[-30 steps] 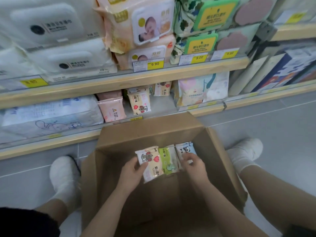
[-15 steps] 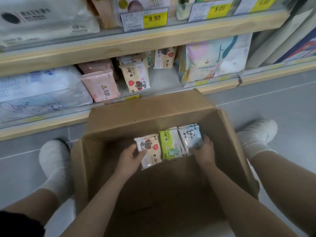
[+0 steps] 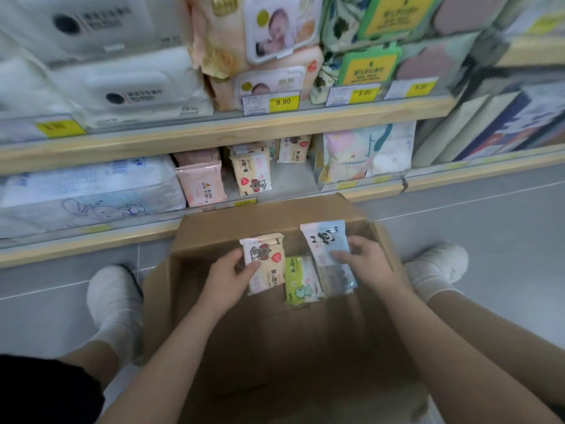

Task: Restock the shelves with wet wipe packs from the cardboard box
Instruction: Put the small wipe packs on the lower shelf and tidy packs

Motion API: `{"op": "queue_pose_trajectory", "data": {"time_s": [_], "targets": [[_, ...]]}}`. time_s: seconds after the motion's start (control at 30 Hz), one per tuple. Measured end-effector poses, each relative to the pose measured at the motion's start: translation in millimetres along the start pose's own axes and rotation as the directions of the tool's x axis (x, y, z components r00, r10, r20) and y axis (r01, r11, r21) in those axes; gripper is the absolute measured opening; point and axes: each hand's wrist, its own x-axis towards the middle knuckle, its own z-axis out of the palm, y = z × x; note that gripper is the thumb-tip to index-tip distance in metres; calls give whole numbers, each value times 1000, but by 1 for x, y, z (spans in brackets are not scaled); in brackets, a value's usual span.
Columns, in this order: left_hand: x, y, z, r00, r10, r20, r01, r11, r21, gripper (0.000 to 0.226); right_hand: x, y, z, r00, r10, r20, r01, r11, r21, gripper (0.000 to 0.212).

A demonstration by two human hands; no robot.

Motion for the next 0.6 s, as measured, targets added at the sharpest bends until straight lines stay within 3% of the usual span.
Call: {"op": "queue_pose_trajectory", "data": {"time_s": [0.1,0.23,0.4,0.6], "targets": [[5,17,-19,997,32,-65,-34,999,-19,18,0,-45,-12,995,-72,74,61,988,140,16],[18,28,-40,987,95,-130,-98,995,-16,13,19,-84,-4,985,-169,-20,169,964,207,26],[41,19,-51,981,113,-158,-109,993,33,21,67,-93,27,987,-144,-66,153,975,164,16],[64,13,-39,981,118,-151,-125,991,-38,20,133,-92,52,986,-46,-163,82,972,220,17]]}}
